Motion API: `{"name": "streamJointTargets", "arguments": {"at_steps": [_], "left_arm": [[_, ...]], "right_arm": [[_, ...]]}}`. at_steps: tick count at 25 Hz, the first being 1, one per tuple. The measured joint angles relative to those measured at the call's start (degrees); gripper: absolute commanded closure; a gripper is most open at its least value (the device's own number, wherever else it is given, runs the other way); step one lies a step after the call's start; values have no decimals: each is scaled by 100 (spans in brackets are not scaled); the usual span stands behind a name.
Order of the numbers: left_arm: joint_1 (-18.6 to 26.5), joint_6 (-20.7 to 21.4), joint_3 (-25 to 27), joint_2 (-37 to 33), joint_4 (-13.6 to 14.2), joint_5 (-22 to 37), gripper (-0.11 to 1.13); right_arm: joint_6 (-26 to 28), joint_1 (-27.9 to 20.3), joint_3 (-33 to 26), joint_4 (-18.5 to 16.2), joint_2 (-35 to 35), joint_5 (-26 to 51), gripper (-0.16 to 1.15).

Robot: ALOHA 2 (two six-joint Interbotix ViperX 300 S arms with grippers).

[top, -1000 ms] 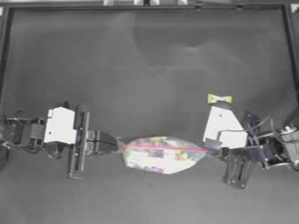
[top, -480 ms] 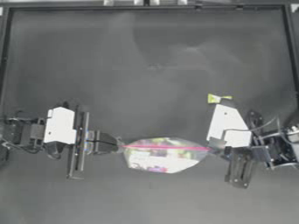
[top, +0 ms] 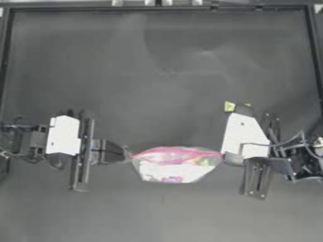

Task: Put candy in bag

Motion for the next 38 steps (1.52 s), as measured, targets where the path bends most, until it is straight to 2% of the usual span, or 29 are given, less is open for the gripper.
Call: {"name": "streamJointTargets", "arguments": {"at_steps": [6,24,38], "left_arm": [[158,149,0,-255,0,193,96],[782,448,0,-264,18,246,96],[984,475,0,-97,26,343,96]], "right_arm": [[-105,-141,-53,-158,0,-88,89],[-976,-914,-105,-79,9,-545,89],[-1063,-1134,88,-9,158,-1028,89]]}}
